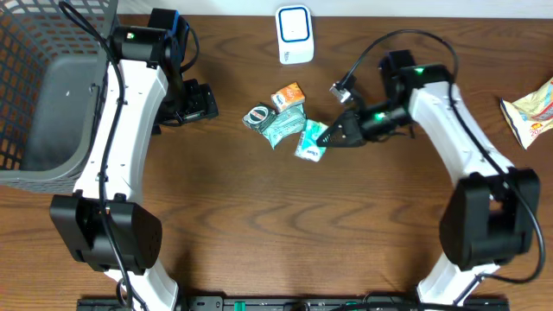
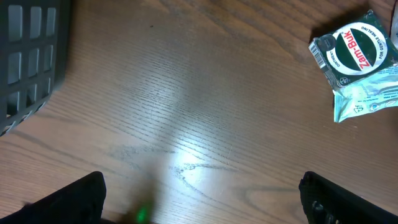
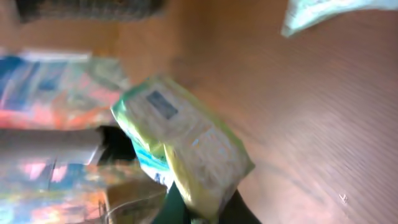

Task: Scan the item barcode
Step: 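Lift the wipes pack and pull it right, right gripper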

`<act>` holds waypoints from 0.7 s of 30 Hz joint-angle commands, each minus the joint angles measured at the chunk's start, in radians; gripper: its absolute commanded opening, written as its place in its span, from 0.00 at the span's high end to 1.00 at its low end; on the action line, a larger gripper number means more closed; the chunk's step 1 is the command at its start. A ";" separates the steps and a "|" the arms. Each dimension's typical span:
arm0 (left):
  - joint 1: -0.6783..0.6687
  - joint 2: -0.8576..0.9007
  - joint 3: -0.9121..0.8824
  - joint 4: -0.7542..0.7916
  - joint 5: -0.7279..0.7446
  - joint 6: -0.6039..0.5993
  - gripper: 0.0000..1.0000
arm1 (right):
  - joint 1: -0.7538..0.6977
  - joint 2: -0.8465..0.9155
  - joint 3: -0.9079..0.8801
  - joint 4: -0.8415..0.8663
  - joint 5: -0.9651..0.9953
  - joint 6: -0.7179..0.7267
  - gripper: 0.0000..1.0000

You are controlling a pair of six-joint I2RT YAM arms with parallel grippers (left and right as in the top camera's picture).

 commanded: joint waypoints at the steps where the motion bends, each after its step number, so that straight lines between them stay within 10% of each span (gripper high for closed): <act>1: 0.000 -0.017 -0.002 -0.002 0.002 -0.006 0.02 | -0.024 -0.012 0.006 -0.082 -0.118 -0.351 0.99; 6: 0.000 -0.017 -0.002 -0.002 0.002 -0.006 0.02 | -0.031 -0.012 0.005 -0.260 -0.083 -0.631 0.99; 12: 0.000 -0.017 -0.002 -0.002 0.002 -0.006 0.02 | -0.031 -0.011 0.005 -0.280 0.085 -0.643 0.99; 21: 0.000 -0.017 -0.002 -0.002 0.002 -0.006 0.03 | -0.028 -0.010 -0.028 -0.035 0.587 -0.055 0.99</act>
